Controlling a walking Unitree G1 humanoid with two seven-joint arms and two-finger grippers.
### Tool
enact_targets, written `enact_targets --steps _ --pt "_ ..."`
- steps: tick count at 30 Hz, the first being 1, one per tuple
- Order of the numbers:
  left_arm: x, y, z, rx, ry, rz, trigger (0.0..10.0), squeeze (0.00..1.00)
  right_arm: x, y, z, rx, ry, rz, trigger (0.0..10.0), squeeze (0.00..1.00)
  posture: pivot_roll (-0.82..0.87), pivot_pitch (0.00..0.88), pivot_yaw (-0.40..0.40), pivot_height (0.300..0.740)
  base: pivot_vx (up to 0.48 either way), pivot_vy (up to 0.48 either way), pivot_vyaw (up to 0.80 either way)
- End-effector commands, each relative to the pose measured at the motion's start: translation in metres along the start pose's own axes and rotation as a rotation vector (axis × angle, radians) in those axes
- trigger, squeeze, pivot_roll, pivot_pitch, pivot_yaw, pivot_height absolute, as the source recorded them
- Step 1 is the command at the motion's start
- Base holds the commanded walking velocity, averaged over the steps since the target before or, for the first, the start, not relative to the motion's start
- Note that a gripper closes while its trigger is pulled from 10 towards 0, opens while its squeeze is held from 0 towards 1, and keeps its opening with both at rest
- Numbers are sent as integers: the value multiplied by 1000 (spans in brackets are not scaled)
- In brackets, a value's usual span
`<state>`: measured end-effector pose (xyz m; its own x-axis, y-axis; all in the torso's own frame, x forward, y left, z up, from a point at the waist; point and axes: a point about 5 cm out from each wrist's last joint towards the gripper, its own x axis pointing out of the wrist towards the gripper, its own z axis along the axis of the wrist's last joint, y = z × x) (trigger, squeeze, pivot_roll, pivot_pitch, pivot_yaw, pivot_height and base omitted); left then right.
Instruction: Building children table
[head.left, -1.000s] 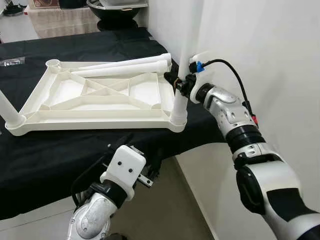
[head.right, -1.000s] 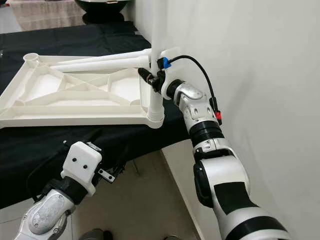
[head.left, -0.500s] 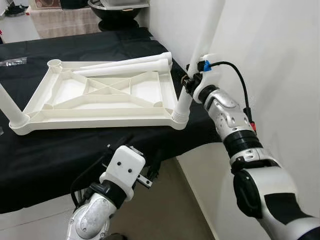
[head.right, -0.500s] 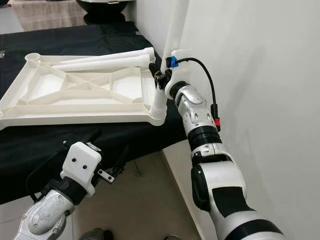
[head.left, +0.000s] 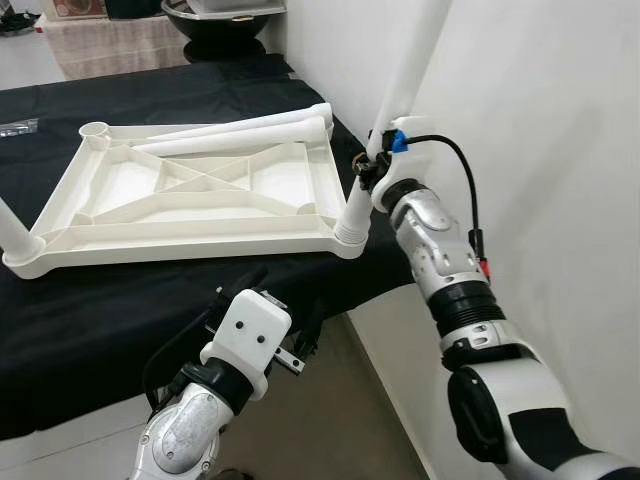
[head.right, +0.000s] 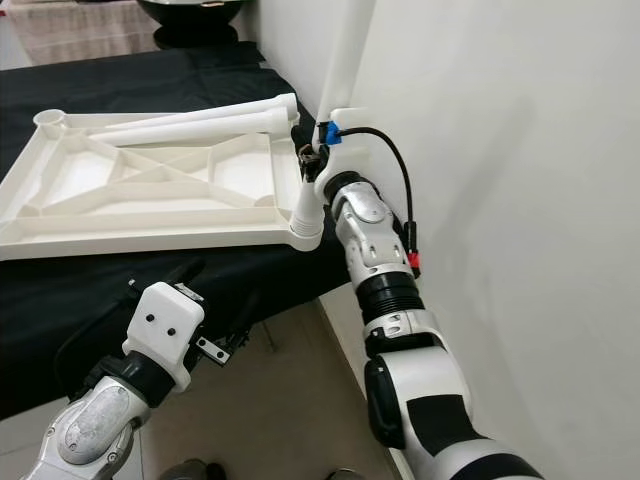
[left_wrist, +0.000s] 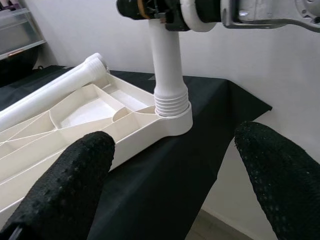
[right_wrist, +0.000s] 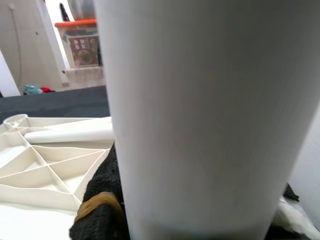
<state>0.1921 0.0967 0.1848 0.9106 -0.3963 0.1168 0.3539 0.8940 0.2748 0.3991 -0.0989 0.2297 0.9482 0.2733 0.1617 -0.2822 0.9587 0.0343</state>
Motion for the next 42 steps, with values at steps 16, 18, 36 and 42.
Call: enact_targets --steps 16,18,36,42 --pt "-1 -1 -1 -3 9 15 10000 0 1 9 -27 -82 195 -175 10000 0 44 121 -66 740 0 0 0" --pt "-1 -1 -1 -3 10 16 10000 0 0 9 -28 -67 197 -200 10000 0 42 125 -65 740 0 0 0" --pt "2 5 1 8 -1 47 10000 0 -8 9 -33 -21 210 -602 10000 0 46 126 -74 740 0 0 0" --pt "2 0 -2 -32 19 17 10000 0 -8 33 -31 -48 178 -604 10000 0 49 129 -80 740 0 0 0"
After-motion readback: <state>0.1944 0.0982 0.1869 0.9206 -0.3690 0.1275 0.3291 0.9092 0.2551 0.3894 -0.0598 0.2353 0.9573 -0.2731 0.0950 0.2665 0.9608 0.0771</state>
